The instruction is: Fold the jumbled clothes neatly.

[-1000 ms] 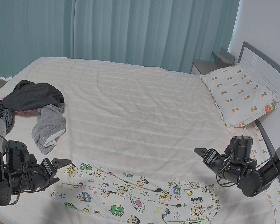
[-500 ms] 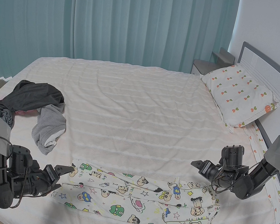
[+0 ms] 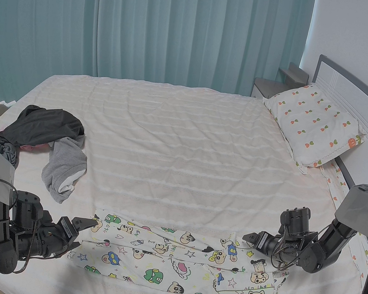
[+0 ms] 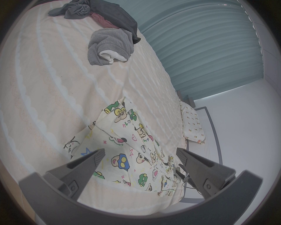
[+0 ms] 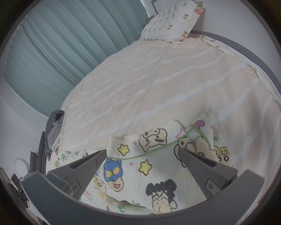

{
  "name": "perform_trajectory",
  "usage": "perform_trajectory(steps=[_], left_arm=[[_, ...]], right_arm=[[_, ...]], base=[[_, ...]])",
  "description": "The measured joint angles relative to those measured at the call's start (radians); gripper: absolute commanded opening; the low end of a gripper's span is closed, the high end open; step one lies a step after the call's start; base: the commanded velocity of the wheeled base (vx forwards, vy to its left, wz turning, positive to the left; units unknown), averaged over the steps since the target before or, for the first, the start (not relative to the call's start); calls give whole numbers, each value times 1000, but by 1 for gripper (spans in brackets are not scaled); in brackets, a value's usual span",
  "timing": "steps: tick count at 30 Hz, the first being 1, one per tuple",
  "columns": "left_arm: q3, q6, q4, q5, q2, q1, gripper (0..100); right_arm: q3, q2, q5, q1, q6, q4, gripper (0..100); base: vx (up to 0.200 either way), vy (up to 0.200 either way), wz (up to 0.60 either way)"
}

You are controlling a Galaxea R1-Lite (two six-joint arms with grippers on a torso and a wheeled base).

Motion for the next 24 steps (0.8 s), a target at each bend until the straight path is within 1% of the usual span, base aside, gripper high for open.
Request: perform_trajectory(steps=[15, 24], left_arm=[[0, 0, 0, 1, 1, 0, 100], [0, 0, 0, 1, 1, 0, 100]], right_arm=[[40, 34, -12, -24, 0, 3, 100], [50, -37, -40, -51, -1, 2, 100]], base=[[0, 0, 0], [0, 0, 0]])
